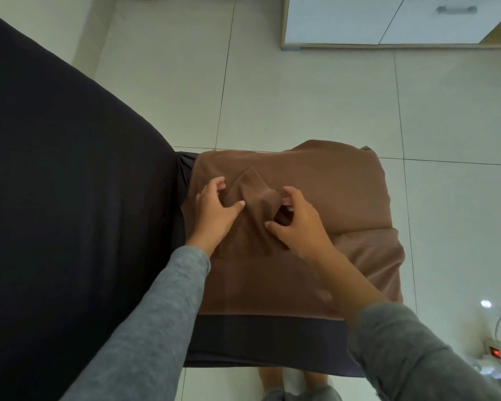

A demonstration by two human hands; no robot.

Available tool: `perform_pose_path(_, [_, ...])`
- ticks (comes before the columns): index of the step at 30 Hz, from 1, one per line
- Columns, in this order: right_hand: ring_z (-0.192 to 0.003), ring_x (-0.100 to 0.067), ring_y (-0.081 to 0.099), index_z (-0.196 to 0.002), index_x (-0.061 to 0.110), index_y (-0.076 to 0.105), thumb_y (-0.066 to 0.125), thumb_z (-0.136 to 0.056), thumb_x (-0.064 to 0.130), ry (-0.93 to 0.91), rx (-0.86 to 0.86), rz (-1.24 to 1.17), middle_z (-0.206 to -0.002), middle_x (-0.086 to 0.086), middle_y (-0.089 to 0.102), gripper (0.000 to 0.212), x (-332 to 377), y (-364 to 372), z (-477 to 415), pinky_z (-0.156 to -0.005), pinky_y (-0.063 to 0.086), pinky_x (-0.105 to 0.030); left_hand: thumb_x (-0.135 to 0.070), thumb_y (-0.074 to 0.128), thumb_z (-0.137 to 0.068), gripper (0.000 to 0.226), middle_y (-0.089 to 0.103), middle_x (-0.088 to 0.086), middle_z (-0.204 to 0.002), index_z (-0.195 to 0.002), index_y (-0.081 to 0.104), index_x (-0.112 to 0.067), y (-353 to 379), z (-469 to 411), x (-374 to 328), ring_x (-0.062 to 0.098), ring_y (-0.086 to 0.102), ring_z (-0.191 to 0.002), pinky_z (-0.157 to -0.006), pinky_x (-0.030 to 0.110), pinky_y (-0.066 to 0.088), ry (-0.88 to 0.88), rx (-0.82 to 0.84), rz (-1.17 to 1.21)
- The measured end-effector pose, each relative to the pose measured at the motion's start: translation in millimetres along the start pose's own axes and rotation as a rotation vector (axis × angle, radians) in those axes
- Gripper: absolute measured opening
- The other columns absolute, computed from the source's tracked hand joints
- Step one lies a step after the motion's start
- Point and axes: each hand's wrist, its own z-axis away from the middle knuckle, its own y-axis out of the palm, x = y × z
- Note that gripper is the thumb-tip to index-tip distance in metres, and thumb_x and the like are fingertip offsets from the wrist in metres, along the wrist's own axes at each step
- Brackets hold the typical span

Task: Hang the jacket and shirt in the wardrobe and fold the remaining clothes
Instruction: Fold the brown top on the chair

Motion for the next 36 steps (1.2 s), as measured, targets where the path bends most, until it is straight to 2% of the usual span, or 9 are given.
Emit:
perform_pose_path(4, [-0.104,-0.025,0.054,-0.114,0.02,0.05,0.067,-0.072,0.011,0.071,0.117,0.157,-0.107,-0.001,0.057,0.047,-4.3,-3.1,-15.0,-0.094,0.045,-0.044,-0.025,0.076,-0.076,0.038,0.052,-0.013,-0.084,-0.109,0.056,-0.023,3.7,-12.5,-2.2,0.018,0.052,-0.099,-0.1,0.049,0.039,0.014,0.086,-0.112])
perform_pose_path(7, [-0.075,-0.016,0.057,-0.081,0.018,0.054,0.07,-0.079,0.019,0.094,0.106,0.075,-0.071,0.008,0.053,0.016,-6.9,-8.0,-17.1,-0.074,0.048,-0.018,-0.024,0.069,-0.082,0.014,0.051,-0.006,-0.08,-0.076,0.056,-0.024,0.7,-18.4,-2.4,0.014,0.05,-0.078,-0.093,0.048,0.045,0.025,0.011,-0.086])
perform_pose_path(10, [-0.058,-0.008,0.041,-0.071,0.014,0.047,0.064,-0.088,0.023,0.091,0.012,-0.205,-0.064,0.004,0.044,0.025,-5.8,-12.1,-17.0,-0.046,0.034,-0.009,-0.025,0.062,-0.088,0.01,0.051,0.0,-0.095,-0.089,0.056,-0.017,-7.8,-18.1,-0.4,0.022,0.053,-0.092,-0.091,0.04,0.044,0.013,-0.101,-0.157])
perform_pose_path(15, [-0.074,-0.019,0.046,-0.071,0.019,0.042,0.061,-0.09,0.022,0.229,-0.09,-0.561,-0.072,-0.002,0.05,0.028,-11.4,-5.9,-23.1,-0.068,0.04,-0.033,-0.017,0.054,-0.093,0.008,0.059,0.003,-0.1,-0.1,0.054,-0.012,-14.8,-10.3,10.8,0.022,0.057,-0.097,-0.085,0.032,0.046,-0.227,-0.057,0.166])
perform_pose_path(19, [-0.075,-0.012,0.055,-0.091,0.015,0.05,0.064,-0.085,0.003,0.23,-0.137,-0.642,-0.081,0.002,0.06,0.02,-4.0,-6.9,-23.2,-0.061,0.046,-0.013,-0.009,0.058,-0.091,0.026,0.06,0.003,-0.11,-0.117,0.054,-0.011,-17.2,-5.5,8.0,0.016,0.058,-0.1,-0.088,0.026,0.046,-0.274,0.008,0.359])
perform_pose_path(23, [-0.083,-0.009,0.06,-0.091,0.021,0.059,0.067,-0.081,0.0,0.08,-0.2,-0.499,-0.086,0.006,0.065,0.024,-0.2,-12.4,-13.3,-0.072,0.048,-0.016,0.005,0.058,-0.084,0.029,0.062,0.002,-0.101,-0.106,0.061,-0.014,-20.9,5.2,3.5,0.014,0.058,-0.099,-0.087,0.024,0.047,-0.191,-0.063,0.445])
perform_pose_path(29, [-0.084,-0.001,0.061,-0.085,0.025,0.06,0.055,-0.077,0.003,-0.224,-0.269,-0.356,-0.085,0.005,0.064,0.024,-14.8,-2.9,50.1,-0.08,0.046,-0.014,0.023,0.053,-0.077,0.04,0.063,-0.011,-0.064,-0.069,0.056,-0.016,-24.3,69.8,29.5,-0.008,0.057,-0.064,-0.068,0.007,0.044,0.011,-0.193,0.438])
perform_pose_path(33, [-0.111,-0.002,0.053,-0.092,0.02,0.065,0.045,-0.072,0.016,-0.327,-0.095,-0.093,-0.099,0.01,0.064,0.029,-53.7,16.8,92.4,-0.098,0.037,-0.014,0.026,0.045,-0.075,0.058,0.07,-0.011,-0.072,-0.059,0.061,-0.027,-22.1,113.0,74.7,-0.001,0.065,-0.08,-0.08,0.016,0.05,0.014,-0.097,0.248])
perform_pose_path(36, [-0.115,0.005,0.047,-0.095,0.023,0.067,0.041,-0.075,0.019,-0.312,-0.042,-0.006,-0.104,0.019,0.061,0.032,-67.7,22.6,112.4,-0.1,0.031,-0.011,0.023,0.044,-0.074,0.052,0.069,-0.007,-0.083,-0.07,0.065,-0.024,-23.9,132.4,87.7,0.001,0.062,-0.086,-0.083,0.013,0.047,0.05,-0.103,0.082])
